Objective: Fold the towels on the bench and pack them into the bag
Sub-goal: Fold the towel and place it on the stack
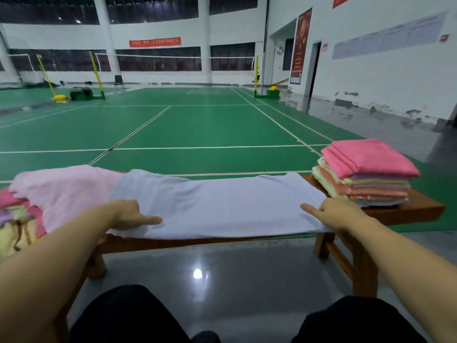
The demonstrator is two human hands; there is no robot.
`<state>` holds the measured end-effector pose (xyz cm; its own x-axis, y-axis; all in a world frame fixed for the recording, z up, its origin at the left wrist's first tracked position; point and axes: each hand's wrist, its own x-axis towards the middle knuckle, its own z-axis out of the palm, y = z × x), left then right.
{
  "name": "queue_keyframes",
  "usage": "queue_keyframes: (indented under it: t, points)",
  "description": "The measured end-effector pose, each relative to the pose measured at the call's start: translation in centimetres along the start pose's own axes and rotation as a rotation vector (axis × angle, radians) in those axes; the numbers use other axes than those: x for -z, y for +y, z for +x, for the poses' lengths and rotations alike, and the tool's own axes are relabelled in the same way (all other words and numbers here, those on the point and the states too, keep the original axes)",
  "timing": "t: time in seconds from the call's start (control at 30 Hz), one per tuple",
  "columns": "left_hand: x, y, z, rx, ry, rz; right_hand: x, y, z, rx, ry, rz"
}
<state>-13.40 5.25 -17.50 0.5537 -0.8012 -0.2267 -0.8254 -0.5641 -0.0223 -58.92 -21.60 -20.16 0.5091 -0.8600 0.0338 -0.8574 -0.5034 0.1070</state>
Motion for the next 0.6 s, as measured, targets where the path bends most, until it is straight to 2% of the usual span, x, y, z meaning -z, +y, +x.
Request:
queue_keyframes:
  t: [0.07, 0.13, 0.23, 0.33, 0.4, 0.5, 0.6]
  points:
    - [0.4, 1.1, 0.0, 0.005, -0.061, -0.04, 0.7, -0.1, 0.3, 0.027, 0.042, -0.053]
    - [1.2, 2.7, 0.0, -0.024, 0.008, -0.066, 1.4, -0.4, 0.8, 0.03, 0.103, -0.021]
    - [2.5, 7.0, 0.7, -0.127, 0.177, -0.133, 2.3, -0.8, 2.8, -0.012, 0.173, 0.132]
    - [2.5, 14.0, 1.7, -0.294, 0.203, -0.323, 2.8, -0.8, 6.0, -0.097, 0.195, 0.389]
    - [1.9, 19.6, 2.6, -0.413, 0.179, -0.508, 3.0, -0.7, 8.3, -0.137, 0.203, 0.513]
    - [0.9, 28.0, 3.9, -0.528, 0.053, -0.814, 3.8, -1.0, 11.1, -0.159, 0.107, 0.535]
    - [0.4, 34.8, 5.8, -0.556, -0.032, -0.943, 4.2, -1.3, 13.8, -0.142, -0.019, 0.551]
